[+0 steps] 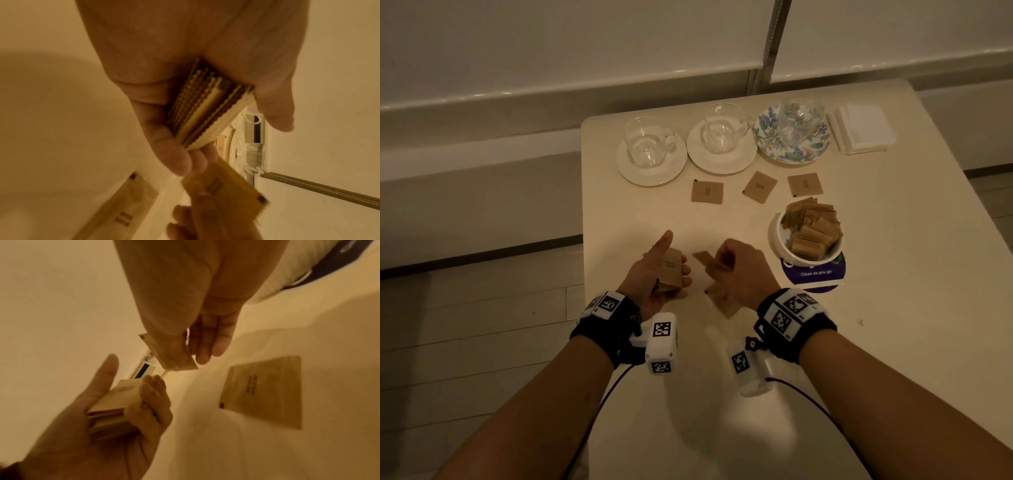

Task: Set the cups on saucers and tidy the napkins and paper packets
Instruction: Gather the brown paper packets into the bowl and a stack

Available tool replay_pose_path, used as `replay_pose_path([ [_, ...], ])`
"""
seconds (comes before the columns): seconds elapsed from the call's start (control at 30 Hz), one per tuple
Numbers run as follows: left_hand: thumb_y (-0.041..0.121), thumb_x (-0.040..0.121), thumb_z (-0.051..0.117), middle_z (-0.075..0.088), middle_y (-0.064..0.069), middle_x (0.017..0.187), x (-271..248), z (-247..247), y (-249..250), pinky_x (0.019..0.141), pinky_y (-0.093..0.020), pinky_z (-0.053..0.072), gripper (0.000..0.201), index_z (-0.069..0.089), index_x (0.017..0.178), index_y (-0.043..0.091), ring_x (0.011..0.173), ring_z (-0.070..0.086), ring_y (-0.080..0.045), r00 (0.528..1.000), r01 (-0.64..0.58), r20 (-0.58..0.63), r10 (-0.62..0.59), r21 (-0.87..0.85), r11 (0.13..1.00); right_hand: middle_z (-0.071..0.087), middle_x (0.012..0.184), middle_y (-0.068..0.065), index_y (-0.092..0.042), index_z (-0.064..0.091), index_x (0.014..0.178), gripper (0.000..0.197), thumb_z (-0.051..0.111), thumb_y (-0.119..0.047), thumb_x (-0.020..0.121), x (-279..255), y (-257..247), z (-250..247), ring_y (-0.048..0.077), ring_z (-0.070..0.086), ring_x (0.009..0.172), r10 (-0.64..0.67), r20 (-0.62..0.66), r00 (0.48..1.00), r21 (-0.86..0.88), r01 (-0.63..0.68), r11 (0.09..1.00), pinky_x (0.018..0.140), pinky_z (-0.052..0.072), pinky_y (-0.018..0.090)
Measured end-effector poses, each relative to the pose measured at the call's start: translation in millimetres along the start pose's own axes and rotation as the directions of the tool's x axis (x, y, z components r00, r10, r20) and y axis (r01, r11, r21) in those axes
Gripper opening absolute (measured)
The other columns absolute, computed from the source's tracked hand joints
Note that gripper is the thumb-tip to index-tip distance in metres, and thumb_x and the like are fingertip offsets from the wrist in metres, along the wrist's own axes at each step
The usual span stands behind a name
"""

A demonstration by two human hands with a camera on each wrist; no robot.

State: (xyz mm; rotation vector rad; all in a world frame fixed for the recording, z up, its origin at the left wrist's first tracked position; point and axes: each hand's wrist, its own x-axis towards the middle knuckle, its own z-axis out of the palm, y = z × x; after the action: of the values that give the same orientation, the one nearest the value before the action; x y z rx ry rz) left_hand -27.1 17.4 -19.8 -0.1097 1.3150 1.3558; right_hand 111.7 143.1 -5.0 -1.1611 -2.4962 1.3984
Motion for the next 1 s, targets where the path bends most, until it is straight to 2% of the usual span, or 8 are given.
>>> replay_pose_path([
  [0.17,0.064,0.062,0.073,0.072,-0.011,0.087,-0.2,17.9,-2.8,0.066,-0.035,0.059,0.051,0.075,0.079,0.016,0.075,0.071,-0.022,0.998,0.008,0.055,-0.008,0.011,1.000,0.058,0.089,0.002,-0.012,0.058,0.076,0.021,0.079,-0.010,0.072,-6.7,-16.9,-8.8,0.017,0.054,0.078,-0.318,0.030,0.948,0.009,0.318,0.948,0.070,0.049,0.030],
  [0.27,0.055,0.074,0.069,0.070,-0.010,0.086,-0.8,29.6,-3.1,0.066,-0.035,0.058,0.046,0.072,0.088,0.012,0.075,0.069,-0.022,0.995,0.008,0.103,-0.005,-0.029,1.000,0.058,0.105,0.001,-0.013,0.056,0.075,0.030,0.085,-0.014,0.067,-10.0,-19.8,-11.6,0.017,0.055,0.089,-0.367,0.123,0.922,0.016,0.368,0.930,0.077,0.048,0.029],
  [0.43,0.048,0.081,0.067,0.062,-0.010,0.082,-4.5,33.9,-1.9,0.063,-0.033,0.055,0.040,0.067,0.100,0.013,0.071,0.063,-0.023,0.989,0.032,0.148,-0.015,-0.110,0.993,0.058,0.124,-0.004,-0.016,0.058,0.076,0.042,0.092,-0.029,0.055,-14.0,-20.0,-17.8,0.017,0.050,0.108,-0.340,0.231,0.912,-0.032,0.356,0.934,0.090,0.043,0.031],
  [0.53,0.053,0.081,0.064,0.061,-0.009,0.082,-6.7,35.4,-4.0,0.054,-0.030,0.053,0.052,0.063,0.113,0.012,0.070,0.061,-0.022,0.985,0.040,0.172,-0.022,-0.099,0.994,0.062,0.119,-0.006,-0.021,0.059,0.076,0.041,0.089,-0.040,0.056,-14.2,-22.7,-19.2,0.017,0.047,0.110,-0.316,0.238,0.918,-0.125,0.352,0.928,0.095,0.039,0.036],
  [0.63,0.056,0.080,0.062,0.064,-0.010,0.088,-5.4,33.6,-9.8,0.058,-0.030,0.057,0.056,0.066,0.118,0.016,0.077,0.064,-0.020,0.985,0.004,0.175,0.005,-0.054,0.999,0.065,0.107,-0.004,-0.020,0.059,0.074,0.034,0.089,-0.032,0.061,-9.5,-25.2,-21.7,0.018,0.053,0.103,-0.306,0.255,0.917,-0.132,0.347,0.929,0.092,0.044,0.040],
  [0.8,0.051,0.073,0.070,0.066,-0.003,0.080,-3.4,30.4,-10.9,0.070,-0.038,0.057,0.041,0.067,0.095,0.015,0.070,0.066,-0.020,0.996,-0.018,0.091,0.022,-0.053,0.998,0.052,0.104,-0.006,-0.018,0.052,0.101,0.062,0.092,-0.029,0.055,-8.8,-13.1,-20.8,0.014,0.052,0.090,-0.225,0.133,0.965,-0.047,0.233,0.971,0.078,0.048,0.032],
  [0.9,0.044,0.069,0.075,0.067,-0.003,0.080,-1.3,27.4,-12.0,0.069,-0.037,0.058,0.039,0.062,0.091,0.015,0.073,0.068,-0.019,0.996,-0.069,0.048,0.071,-0.051,0.996,0.046,0.117,-0.002,-0.018,0.045,0.119,0.081,0.089,-0.045,0.057,-11.8,5.3,-13.9,0.020,0.048,0.103,0.015,0.166,0.986,-0.418,0.056,0.907,0.089,0.046,0.038],
  [1.0,0.039,0.060,0.081,0.069,-0.004,0.080,-2.2,26.8,-14.3,0.060,-0.033,0.059,0.039,0.062,0.086,0.016,0.073,0.070,-0.018,0.995,-0.089,0.034,0.091,-0.063,0.994,0.049,0.120,0.005,-0.013,0.044,0.124,0.078,0.083,-0.050,0.066,-17.9,19.5,2.2,0.025,0.049,0.106,0.051,0.149,0.987,-0.609,0.051,0.792,0.089,0.046,0.038],
])
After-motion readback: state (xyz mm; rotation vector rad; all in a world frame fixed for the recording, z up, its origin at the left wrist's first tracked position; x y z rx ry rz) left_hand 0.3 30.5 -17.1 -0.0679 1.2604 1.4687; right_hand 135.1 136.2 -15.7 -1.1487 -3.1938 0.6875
